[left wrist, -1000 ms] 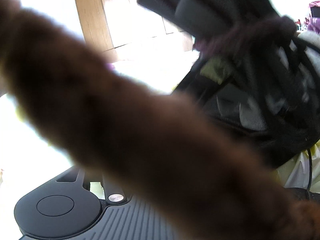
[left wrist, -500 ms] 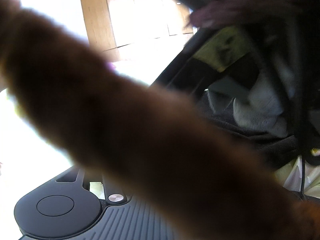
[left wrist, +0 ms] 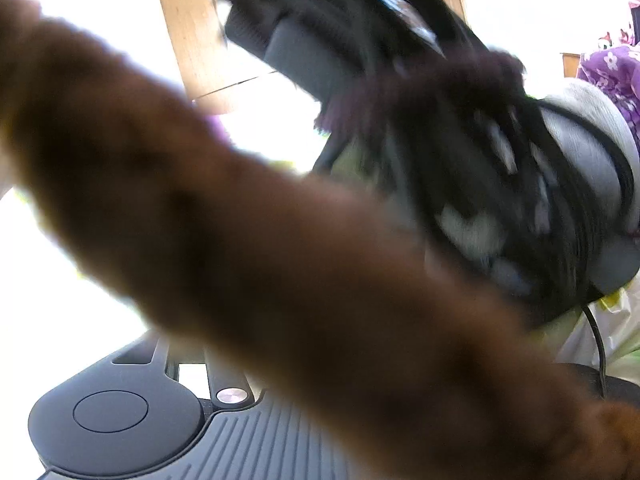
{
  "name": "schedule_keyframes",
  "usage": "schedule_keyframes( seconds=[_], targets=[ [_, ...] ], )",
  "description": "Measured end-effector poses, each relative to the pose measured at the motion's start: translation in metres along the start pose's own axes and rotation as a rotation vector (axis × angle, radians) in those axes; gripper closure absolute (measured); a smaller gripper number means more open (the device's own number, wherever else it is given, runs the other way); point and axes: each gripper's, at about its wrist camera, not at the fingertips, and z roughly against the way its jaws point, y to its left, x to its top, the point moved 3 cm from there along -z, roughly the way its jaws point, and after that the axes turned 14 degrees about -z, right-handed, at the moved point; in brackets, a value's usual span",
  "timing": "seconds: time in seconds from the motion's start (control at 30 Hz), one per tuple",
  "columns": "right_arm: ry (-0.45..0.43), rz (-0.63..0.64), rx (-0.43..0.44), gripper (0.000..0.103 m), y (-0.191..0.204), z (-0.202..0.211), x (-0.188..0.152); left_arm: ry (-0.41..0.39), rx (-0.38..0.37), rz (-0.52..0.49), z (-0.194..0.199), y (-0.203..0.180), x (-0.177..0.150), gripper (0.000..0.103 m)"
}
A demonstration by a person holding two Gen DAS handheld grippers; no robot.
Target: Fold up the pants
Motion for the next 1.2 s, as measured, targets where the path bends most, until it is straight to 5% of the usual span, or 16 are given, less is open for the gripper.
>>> schedule_keyframes(
  seconds=[0.2,0.33,0.47,0.57,0.7,1.0,1.03,1.1,1.2],
  targets=[
    [-0.154,-0.143,-0.004,0.051,-0.058,0.097,0.002,0.017,0.047,-0.008,0.015,0.007,0.021,0.052],
    [-0.177,-0.323,-0.193,0.050,-0.147,0.163,-0.034,-0.038,0.063,-0.047,0.017,0.005,0.054,0.052],
    [-0.139,-0.522,-0.379,0.048,-0.228,0.210,-0.089,-0.098,-0.006,-0.072,-0.007,-0.015,0.092,0.050],
    [-0.086,-0.698,-0.329,0.048,-0.263,0.220,-0.127,-0.070,-0.078,-0.123,-0.042,-0.038,0.107,0.050],
    [-0.082,-0.875,-0.167,0.046,-0.283,0.212,-0.152,0.111,-0.168,-0.202,-0.094,-0.059,0.099,0.049],
    [-0.038,-0.849,0.017,0.033,-0.274,0.175,-0.139,0.112,-0.135,-0.206,-0.066,-0.062,0.096,0.049],
    [-0.037,-0.861,0.033,0.036,-0.274,0.172,-0.138,0.118,-0.137,-0.207,-0.068,-0.065,0.095,0.049],
    [-0.027,-0.891,0.039,0.067,-0.273,0.167,-0.135,0.129,-0.149,-0.207,-0.072,-0.070,0.096,0.050],
    [-0.050,-0.929,0.063,0.075,-0.278,0.178,-0.136,0.141,-0.152,-0.243,-0.072,-0.081,0.097,0.051]
  ],
)
